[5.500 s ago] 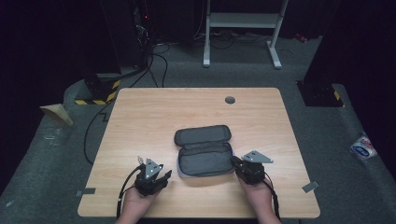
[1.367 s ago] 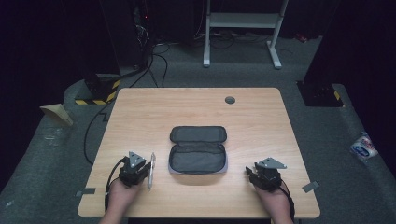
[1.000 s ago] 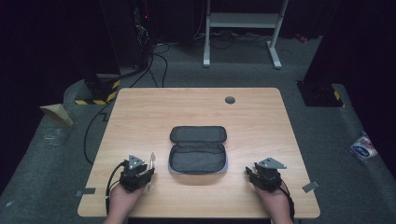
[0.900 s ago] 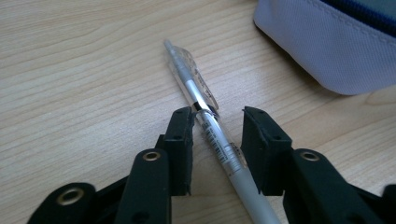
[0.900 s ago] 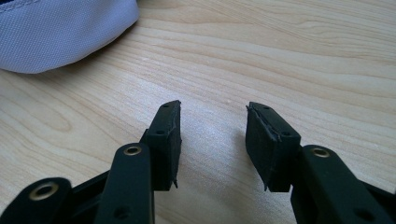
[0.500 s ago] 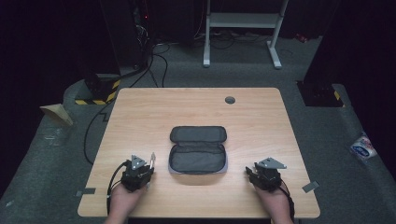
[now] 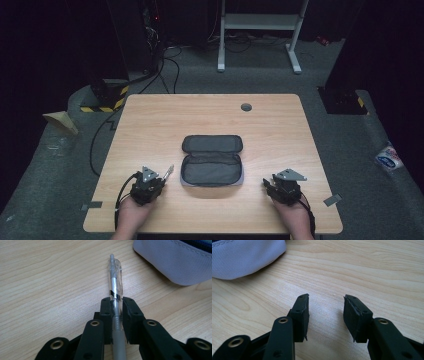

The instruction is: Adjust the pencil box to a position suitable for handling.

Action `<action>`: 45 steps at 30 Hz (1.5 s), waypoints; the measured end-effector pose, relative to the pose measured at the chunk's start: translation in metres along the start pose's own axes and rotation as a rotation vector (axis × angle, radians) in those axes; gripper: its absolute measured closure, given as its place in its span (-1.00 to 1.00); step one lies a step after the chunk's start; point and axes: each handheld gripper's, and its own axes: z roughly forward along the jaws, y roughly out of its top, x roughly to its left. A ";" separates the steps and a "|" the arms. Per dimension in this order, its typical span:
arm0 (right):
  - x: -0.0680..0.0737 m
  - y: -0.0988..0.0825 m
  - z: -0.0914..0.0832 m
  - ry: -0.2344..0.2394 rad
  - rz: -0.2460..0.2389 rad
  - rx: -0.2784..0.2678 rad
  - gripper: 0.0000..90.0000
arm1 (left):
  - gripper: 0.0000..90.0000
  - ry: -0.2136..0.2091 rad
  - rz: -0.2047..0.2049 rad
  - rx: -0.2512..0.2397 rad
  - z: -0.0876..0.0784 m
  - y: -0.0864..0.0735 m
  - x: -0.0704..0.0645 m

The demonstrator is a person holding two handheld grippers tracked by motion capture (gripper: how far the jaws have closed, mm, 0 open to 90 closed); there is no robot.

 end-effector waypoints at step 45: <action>-0.001 0.001 0.001 -0.006 0.014 -0.001 0.24 | 0.76 -0.022 -0.024 -0.130 -0.010 -0.008 0.044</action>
